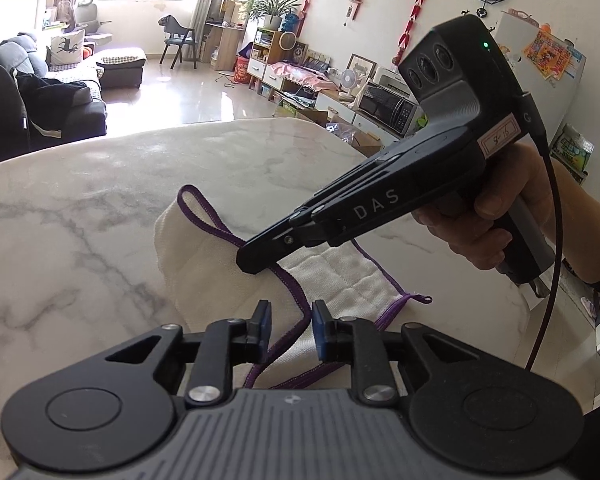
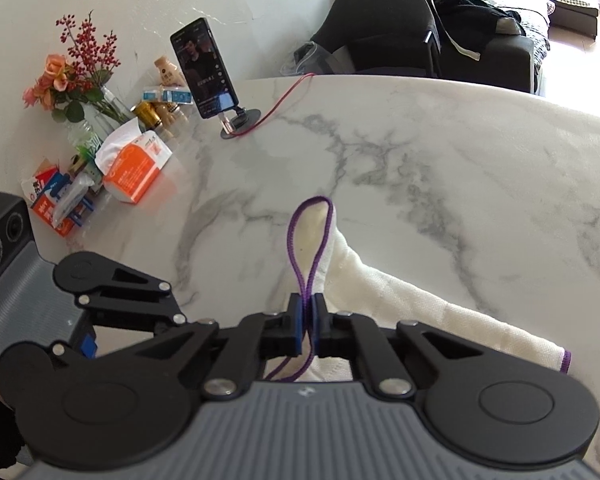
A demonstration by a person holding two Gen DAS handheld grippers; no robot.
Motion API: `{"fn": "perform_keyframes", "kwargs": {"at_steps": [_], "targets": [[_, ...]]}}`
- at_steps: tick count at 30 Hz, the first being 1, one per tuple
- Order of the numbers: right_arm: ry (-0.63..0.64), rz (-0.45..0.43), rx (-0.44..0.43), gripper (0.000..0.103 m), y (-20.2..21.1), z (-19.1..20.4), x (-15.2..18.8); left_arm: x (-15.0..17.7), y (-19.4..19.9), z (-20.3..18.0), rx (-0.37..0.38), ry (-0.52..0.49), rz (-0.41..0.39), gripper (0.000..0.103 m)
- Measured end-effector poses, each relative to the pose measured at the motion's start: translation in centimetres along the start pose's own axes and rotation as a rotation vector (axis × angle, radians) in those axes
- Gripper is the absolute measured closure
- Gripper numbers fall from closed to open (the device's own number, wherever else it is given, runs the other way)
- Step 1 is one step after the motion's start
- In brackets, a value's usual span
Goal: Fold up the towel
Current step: 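Grasp the purple corner loop with the right gripper while the left gripper releases it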
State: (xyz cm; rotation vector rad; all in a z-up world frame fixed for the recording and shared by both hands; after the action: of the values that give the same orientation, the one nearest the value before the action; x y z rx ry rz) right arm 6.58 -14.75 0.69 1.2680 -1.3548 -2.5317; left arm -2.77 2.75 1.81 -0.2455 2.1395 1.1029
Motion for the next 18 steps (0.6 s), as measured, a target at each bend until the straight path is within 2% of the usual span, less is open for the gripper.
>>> {"fn": "perform_keyframes", "kwargs": {"at_steps": [18], "targets": [[-0.14,-0.095,0.034,0.098,3.8,-2.8,3.6,0.3,-0.5,1.1,-0.028,0.015,0.004,0.072]]}}
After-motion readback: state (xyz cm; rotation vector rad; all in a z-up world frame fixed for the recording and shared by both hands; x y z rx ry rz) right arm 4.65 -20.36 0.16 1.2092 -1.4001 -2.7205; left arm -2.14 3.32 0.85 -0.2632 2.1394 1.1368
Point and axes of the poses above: each gripper's, at about its wrist camera, not at the fingertips, and y roughly against the way its jaws point, z to its left, x to its underside, the point moved 1 cm from there along -y, roughly the way its jaws point, and after that the axes turned 12 degrees about y, right-handed, at the moved point
